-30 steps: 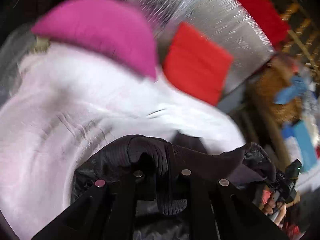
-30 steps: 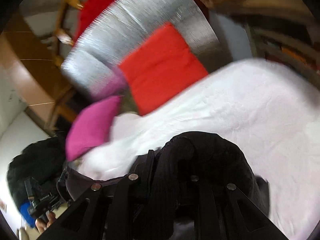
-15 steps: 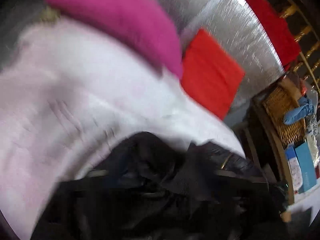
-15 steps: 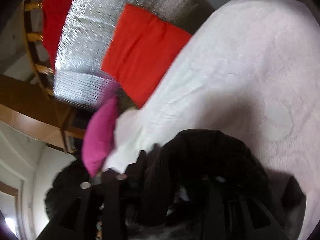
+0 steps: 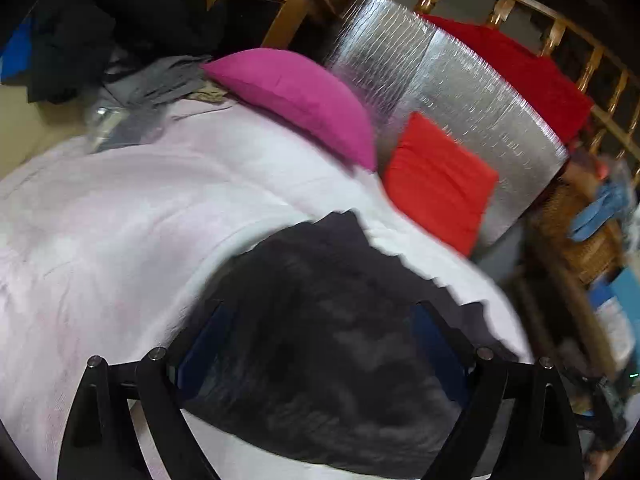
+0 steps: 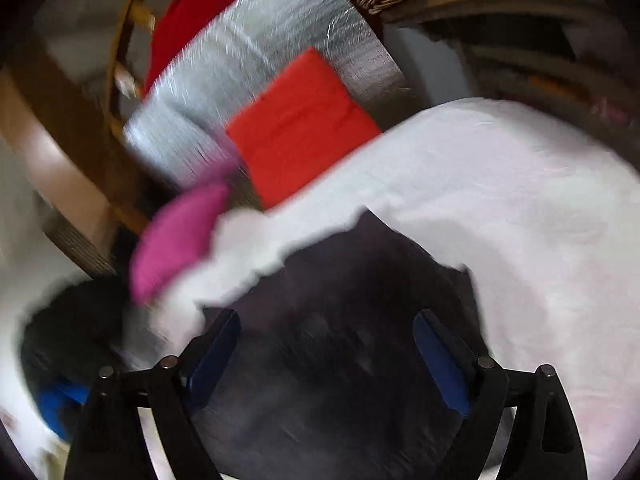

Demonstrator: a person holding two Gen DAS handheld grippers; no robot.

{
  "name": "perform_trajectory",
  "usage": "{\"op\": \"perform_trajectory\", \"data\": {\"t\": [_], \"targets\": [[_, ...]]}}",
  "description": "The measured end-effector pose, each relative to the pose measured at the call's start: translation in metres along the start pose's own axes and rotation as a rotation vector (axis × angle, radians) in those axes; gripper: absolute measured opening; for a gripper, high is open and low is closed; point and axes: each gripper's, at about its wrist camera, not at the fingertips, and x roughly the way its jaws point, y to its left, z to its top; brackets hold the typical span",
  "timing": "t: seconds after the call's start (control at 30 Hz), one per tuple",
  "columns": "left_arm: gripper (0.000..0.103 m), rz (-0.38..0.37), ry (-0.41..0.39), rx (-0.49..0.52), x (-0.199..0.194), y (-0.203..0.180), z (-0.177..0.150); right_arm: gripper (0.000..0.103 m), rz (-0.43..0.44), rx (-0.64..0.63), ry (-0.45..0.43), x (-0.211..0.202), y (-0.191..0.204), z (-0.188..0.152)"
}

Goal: Fold large clothes

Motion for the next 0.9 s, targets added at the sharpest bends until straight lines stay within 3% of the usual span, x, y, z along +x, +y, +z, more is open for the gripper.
{"op": "perform_trajectory", "data": {"t": [0.03,0.13,0.23,0.37,0.43,0.5,0.57,0.63,0.7,0.8,0.9], "targets": [[0.093,0.044,0.006,0.047,0.006,-0.005,0.000,0.090,-0.054,-0.047,0.012,0.004,0.006,-0.008],[0.093,0.178,0.028,0.146,0.027,-0.013,-0.010,0.090,-0.076,-0.150,0.058,0.017,0.027,-0.017],[0.093,0.203,0.138,0.179,0.055,-0.013,-0.020,0.090,-0.092,-0.267,0.141,0.036,0.052,-0.020],[0.093,0.266,0.139,0.308,0.070,-0.024,-0.027,0.090,-0.219,-0.367,0.307,0.073,0.072,-0.035],[0.093,0.265,0.162,0.305,0.077,-0.022,-0.027,0.088,-0.256,-0.364,0.311,0.089,0.068,-0.046],[0.092,0.277,0.159,0.341,0.084,-0.024,-0.026,0.073,-0.308,-0.352,0.295,0.106,0.061,-0.054],[0.080,0.292,0.154,0.366,0.089,-0.028,-0.026,0.045,-0.391,-0.410,0.249,0.114,0.062,-0.059],[0.061,0.340,0.126,0.389,0.090,-0.031,-0.027,0.033,-0.430,-0.438,0.215,0.114,0.064,-0.060],[0.055,0.364,0.111,0.409,0.094,-0.033,-0.026,0.028,-0.412,-0.408,0.185,0.109,0.058,-0.057],[0.056,0.374,0.122,0.418,0.093,-0.035,-0.024,0.031,-0.325,-0.357,0.155,0.100,0.043,-0.055],[0.075,0.327,0.167,0.403,0.086,-0.034,-0.019,0.040,-0.159,-0.260,0.181,0.082,0.022,-0.047]]}}
